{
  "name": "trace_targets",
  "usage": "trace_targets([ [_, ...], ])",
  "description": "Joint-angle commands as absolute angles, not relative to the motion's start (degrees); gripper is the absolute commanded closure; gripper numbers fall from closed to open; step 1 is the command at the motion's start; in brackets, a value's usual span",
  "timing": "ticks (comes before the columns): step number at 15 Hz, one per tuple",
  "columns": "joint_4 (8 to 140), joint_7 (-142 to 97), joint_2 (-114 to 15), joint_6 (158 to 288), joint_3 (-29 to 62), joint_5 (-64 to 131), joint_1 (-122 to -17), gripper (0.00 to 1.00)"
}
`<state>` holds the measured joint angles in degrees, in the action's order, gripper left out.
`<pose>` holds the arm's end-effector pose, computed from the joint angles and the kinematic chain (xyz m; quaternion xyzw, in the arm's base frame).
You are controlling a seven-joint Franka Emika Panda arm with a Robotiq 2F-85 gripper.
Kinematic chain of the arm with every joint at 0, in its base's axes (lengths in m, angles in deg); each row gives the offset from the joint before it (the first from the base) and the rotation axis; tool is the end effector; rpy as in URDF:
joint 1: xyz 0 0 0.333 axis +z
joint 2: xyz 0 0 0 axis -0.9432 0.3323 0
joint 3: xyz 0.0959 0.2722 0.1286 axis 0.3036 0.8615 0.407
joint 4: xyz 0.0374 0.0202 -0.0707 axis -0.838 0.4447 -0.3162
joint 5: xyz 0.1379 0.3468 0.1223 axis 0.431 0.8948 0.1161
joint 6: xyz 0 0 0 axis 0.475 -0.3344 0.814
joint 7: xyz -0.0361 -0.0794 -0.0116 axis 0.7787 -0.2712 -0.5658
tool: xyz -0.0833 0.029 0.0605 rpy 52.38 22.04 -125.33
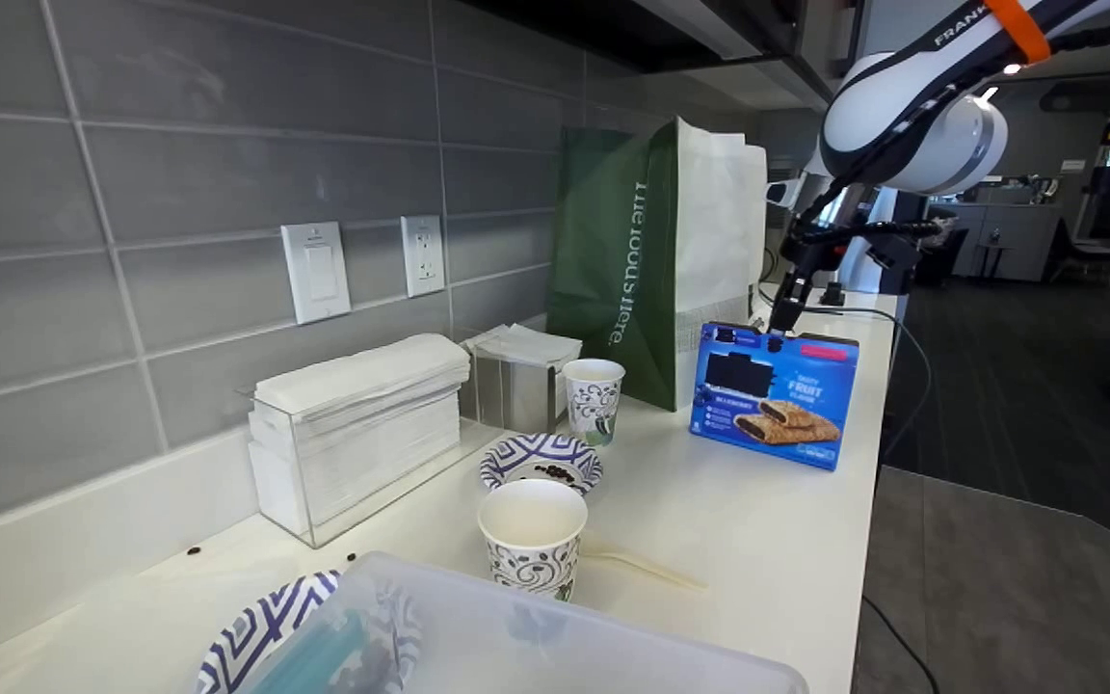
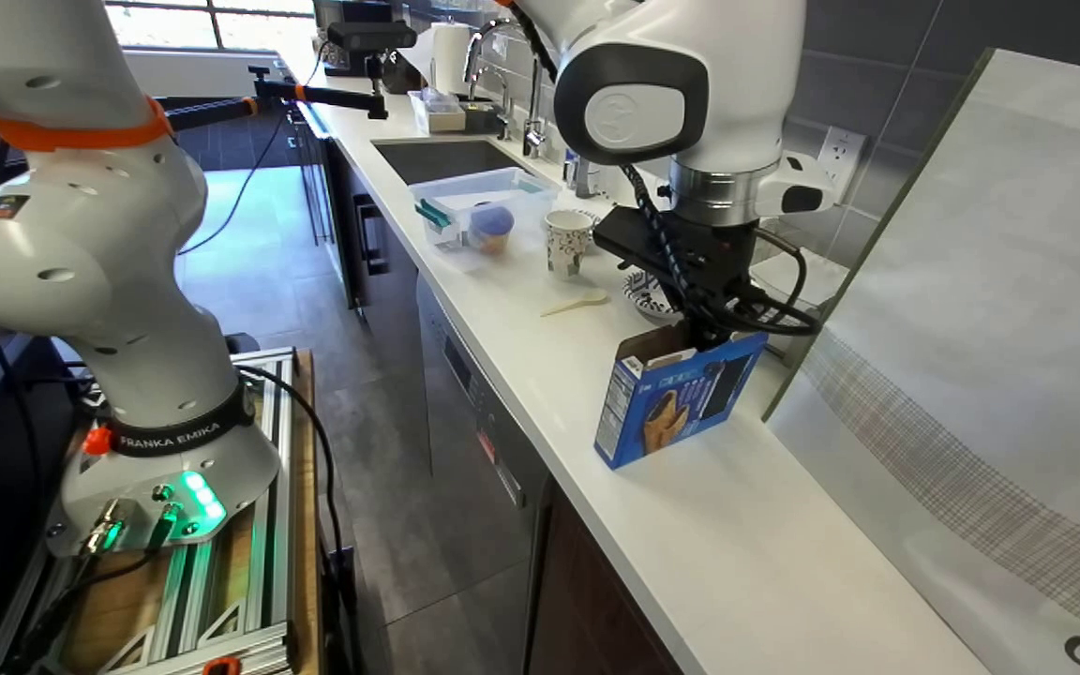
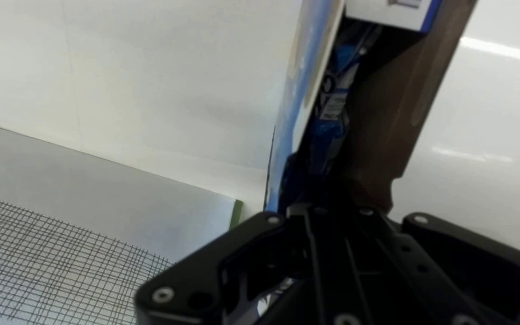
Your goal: Remove one sachet from the blue box
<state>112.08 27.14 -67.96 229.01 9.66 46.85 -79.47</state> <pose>0.5015 -0.1776 0.3908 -0.9797 -0.1569 -0.1244 0.0015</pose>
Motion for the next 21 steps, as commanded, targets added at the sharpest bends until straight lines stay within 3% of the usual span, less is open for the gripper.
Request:
trace_targets([
  [1,112.03,28.24,-66.97,228.92,9.83,48.28,-79.29,0.91],
  [18,111.94,25.77,-65.63,227.64,9.91,49.25,-79.74,0.99],
  [19,111.94,25.78,-65.72,227.48,9.89,49.21,-79.79,0.96],
  [21,111.99,25.76,-65.84,227.42,9.87,49.11,-79.87,0.71],
])
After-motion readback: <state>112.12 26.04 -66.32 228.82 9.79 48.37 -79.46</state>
